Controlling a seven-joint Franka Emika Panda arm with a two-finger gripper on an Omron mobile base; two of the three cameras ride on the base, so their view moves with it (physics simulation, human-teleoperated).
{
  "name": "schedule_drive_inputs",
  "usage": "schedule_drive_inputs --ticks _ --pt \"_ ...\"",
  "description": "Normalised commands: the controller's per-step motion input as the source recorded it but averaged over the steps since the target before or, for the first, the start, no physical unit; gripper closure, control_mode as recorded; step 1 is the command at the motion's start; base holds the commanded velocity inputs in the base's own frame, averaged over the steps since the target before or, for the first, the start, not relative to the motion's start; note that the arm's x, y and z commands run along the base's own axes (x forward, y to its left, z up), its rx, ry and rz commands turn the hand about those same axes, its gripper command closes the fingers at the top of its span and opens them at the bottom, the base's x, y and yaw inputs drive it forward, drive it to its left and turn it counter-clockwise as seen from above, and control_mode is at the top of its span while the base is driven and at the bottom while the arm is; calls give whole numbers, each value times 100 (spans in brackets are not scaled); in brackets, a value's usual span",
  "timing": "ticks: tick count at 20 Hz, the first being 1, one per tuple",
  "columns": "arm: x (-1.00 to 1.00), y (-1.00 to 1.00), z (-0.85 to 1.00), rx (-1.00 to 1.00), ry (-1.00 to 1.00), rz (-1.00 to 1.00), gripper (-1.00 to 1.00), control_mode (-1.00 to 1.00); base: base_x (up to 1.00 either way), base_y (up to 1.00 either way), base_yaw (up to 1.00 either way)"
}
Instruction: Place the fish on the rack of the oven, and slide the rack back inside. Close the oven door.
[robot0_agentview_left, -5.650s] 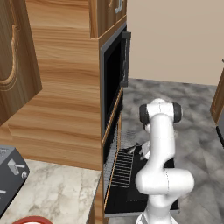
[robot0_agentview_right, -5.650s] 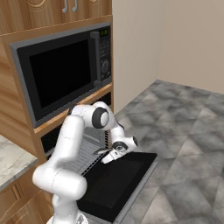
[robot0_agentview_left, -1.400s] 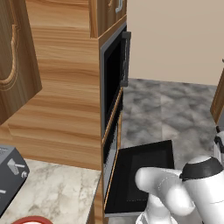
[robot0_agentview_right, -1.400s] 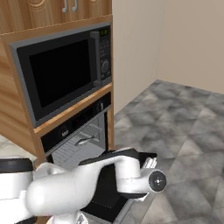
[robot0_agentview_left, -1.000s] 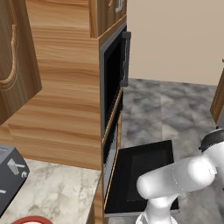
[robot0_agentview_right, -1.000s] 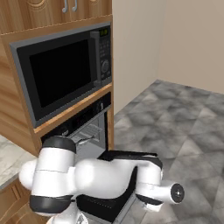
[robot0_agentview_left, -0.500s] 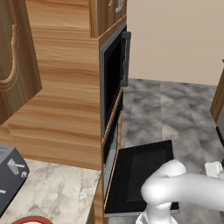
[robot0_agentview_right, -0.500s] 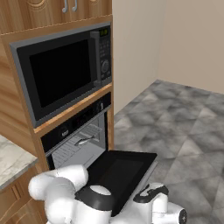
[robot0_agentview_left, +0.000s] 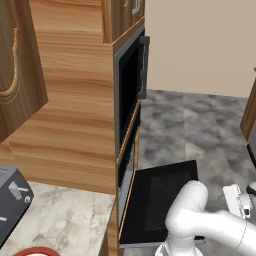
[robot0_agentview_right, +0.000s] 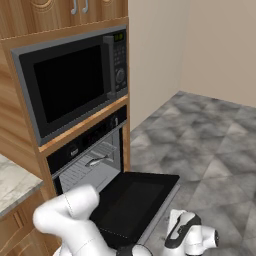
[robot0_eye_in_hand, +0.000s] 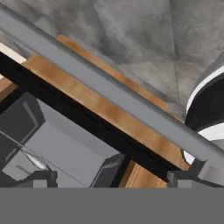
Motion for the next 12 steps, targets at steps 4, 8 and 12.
schedule_drive_inputs --ticks 4,8,12 --pt "68 -47 -79 23 9 25 -100 -100 0 0 0" --pt "69 -56 -97 24 3 14 -100 -100 0 0 0" --pt "62 -54 -100 23 0 9 -100 -100 0 0 0"
